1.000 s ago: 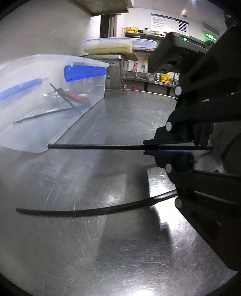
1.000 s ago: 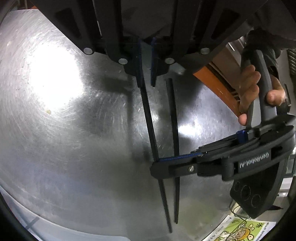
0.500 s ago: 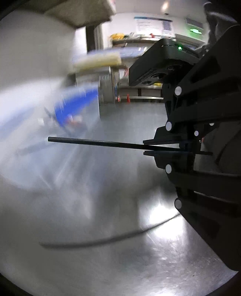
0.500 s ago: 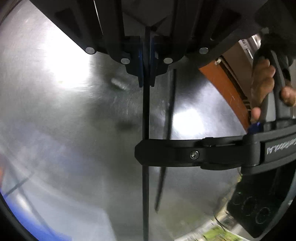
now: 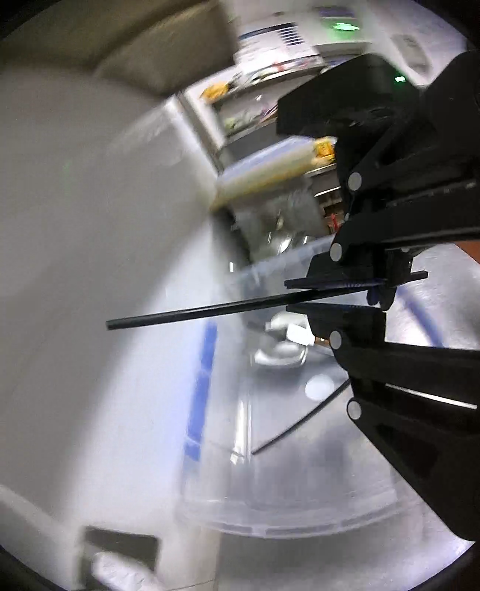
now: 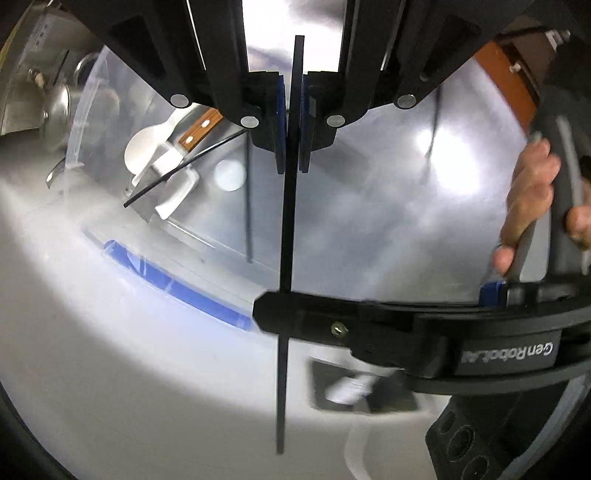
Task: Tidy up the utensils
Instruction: 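Lower the chopstick into the clear box and open both grippers, then grasp the last black chopstick on the counter with the right gripper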
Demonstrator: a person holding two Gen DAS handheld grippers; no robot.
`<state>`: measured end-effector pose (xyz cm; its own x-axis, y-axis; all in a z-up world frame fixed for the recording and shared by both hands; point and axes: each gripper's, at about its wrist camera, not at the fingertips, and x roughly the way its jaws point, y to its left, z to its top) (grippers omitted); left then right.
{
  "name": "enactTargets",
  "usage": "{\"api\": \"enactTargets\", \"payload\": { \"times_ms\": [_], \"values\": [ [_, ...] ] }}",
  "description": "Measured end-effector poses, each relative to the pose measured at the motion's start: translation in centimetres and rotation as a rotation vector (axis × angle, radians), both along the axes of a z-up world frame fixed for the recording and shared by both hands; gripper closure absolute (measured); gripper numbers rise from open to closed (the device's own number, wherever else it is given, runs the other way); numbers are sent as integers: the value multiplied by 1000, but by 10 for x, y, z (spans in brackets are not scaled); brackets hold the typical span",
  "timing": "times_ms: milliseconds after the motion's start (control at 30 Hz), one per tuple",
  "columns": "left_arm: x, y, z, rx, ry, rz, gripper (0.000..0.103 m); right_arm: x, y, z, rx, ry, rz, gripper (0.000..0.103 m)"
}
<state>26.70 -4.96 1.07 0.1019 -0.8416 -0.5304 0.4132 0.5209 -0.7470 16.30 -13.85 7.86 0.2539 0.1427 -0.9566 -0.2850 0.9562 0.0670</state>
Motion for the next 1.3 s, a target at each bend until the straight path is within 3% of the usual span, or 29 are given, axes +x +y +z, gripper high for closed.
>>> {"api": "enactTargets", "payload": {
  "times_ms": [133,267,400,533,667,733,767,800,900,967,1067,1133,1200,1300],
  "values": [
    [39,-34,-67,184,160,33,98,40,-19,-72,73,186,-10,95],
    [49,-55,-119,288,282,31,98,51,-37,-135,199,317,-93,96],
    [52,-71,-159,410,369,20,97,58,-42,-179,175,423,-118,95],
    [48,-70,-185,470,424,30,94,58,-40,-204,159,495,-137,94],
    [39,-67,-169,492,387,31,93,63,-39,-209,103,503,-145,91],
    [33,-57,-145,488,335,39,76,64,-39,-204,82,498,-165,88],
    [29,-45,-125,464,294,53,57,62,-39,-194,67,464,-167,88],
    [21,-34,-106,433,254,68,45,59,-39,-181,61,430,-161,88],
    [-12,8,-49,325,127,105,39,32,-29,-114,50,249,-122,87],
    [-42,49,-20,247,65,144,29,-3,-12,-65,122,134,-75,86],
    [-88,117,-3,233,1,267,21,-66,28,-27,223,37,12,67],
    [-113,162,-12,303,4,380,20,-109,70,-43,246,73,91,67],
    [-132,199,-31,363,42,448,20,-135,94,-89,247,163,133,67],
    [-161,237,-81,411,179,483,20,-172,150,-163,160,343,194,67]
  ]
}}
